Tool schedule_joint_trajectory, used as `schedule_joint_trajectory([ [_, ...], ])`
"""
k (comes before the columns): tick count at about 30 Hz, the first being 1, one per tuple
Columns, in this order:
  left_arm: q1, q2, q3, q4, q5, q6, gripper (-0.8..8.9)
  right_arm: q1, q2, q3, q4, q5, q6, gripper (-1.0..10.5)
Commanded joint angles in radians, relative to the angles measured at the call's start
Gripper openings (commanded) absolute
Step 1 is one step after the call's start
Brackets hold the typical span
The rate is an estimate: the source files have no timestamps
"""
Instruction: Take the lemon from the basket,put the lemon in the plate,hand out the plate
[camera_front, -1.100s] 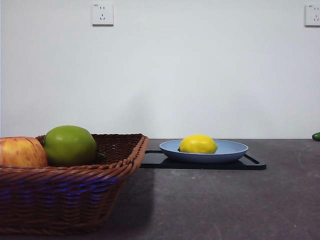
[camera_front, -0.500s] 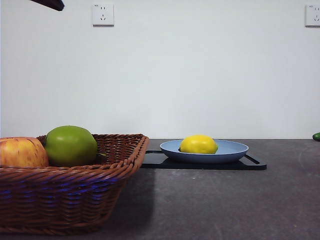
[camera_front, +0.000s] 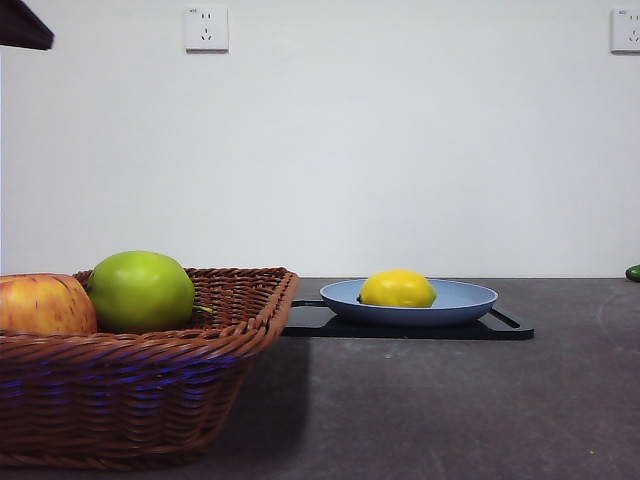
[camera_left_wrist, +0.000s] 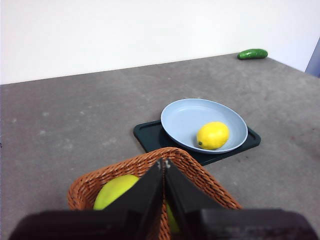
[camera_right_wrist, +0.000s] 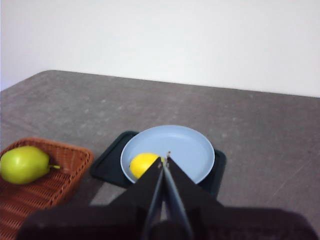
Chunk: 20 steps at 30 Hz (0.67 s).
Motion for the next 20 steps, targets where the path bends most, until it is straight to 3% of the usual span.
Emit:
schedule_joint_trajectory([
  [1,-0.005,-0.026,0.006,0.027,-0.002,-0.028,0.06,0.006,-0.015,-0.006,0.023,0.005,0.014,0.0],
  [20,-0.004,-0.045,0.005,0.008,-0.002,-0.028,0.08,0.005,-0.018,-0.006,0.024,0.005,0.014,0.0],
])
